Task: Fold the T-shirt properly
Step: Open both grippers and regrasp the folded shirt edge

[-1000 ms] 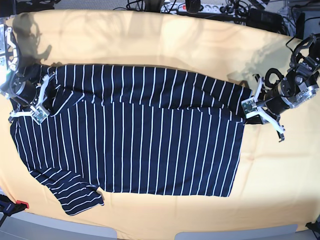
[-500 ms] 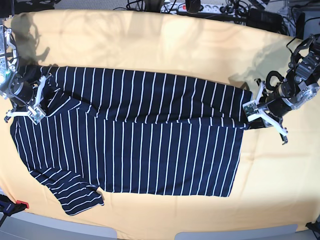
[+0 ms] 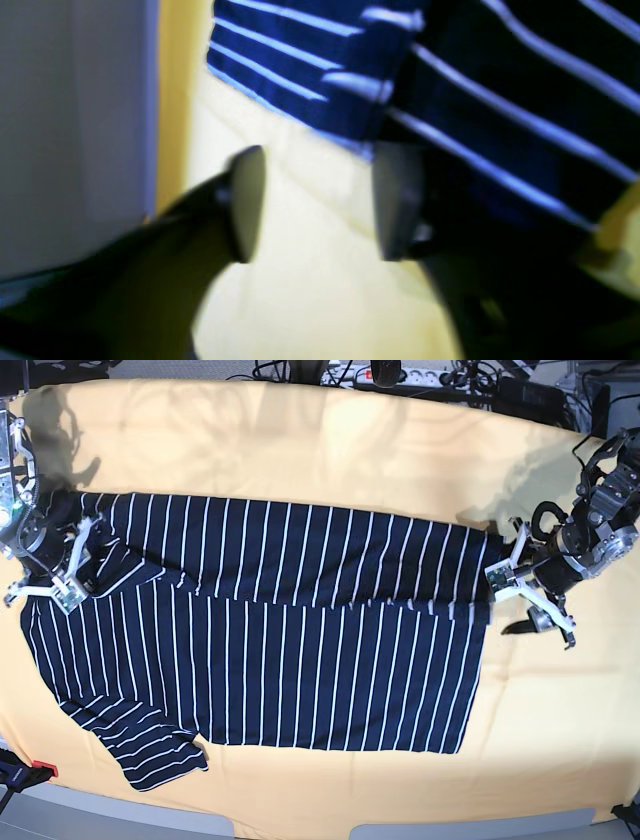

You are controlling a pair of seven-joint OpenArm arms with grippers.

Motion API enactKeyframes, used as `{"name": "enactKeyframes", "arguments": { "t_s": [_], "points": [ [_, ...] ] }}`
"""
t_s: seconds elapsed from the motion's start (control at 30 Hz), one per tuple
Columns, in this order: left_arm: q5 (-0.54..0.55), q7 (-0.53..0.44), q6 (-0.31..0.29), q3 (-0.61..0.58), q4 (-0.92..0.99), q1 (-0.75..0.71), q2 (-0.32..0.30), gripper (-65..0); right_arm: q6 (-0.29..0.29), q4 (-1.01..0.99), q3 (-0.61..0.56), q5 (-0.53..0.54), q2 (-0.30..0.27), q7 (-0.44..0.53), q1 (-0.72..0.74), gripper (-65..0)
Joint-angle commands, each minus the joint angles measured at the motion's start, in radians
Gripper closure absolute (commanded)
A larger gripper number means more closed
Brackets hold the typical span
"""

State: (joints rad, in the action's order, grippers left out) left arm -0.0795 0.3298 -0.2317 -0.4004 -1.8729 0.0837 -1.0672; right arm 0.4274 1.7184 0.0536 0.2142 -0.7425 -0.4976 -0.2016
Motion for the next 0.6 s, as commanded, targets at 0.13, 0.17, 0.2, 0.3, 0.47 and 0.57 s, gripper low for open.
{"name": "enactKeyframes", "arguments": {
  "t_s": [0.13,0.17,0.2,0.3,0.47,0.57],
  "points": [
    [-0.019,0.061,0.071,0.01,-0.01,0.072,-0.034,-38.2,-0.107,0.012,0.012,-0.005,-0.025,-0.055,0.053,-41.6],
    [0.004,0.069,0.055,0.01,-0.01,0.075,-0.036,-38.2,-0.082,0.018,0.012,-0.005,-0.025,-0.06,0.056,-41.6],
    [0.026,0.07,0.024,0.01,-0.01,0.075,-0.041,-38.2,-0.052,0.028,0.012,-0.005,-0.026,-0.066,0.059,-41.5],
    [0.063,0.071,-0.085,0.01,-0.021,0.075,-0.057,-38.2,-0.005,0.082,0.012,-0.002,-0.031,-0.075,0.058,-41.6],
    [0.107,0.071,-0.244,0.01,-0.044,0.066,-0.112,-38.2,0.08,0.077,0.012,-0.002,-0.059,-0.087,0.05,-41.6],
    [0.107,0.069,-0.238,0.01,-0.043,0.067,-0.125,-38.1,0.091,0.023,0.012,-0.013,-0.059,-0.087,0.049,-41.6]
  ]
}}
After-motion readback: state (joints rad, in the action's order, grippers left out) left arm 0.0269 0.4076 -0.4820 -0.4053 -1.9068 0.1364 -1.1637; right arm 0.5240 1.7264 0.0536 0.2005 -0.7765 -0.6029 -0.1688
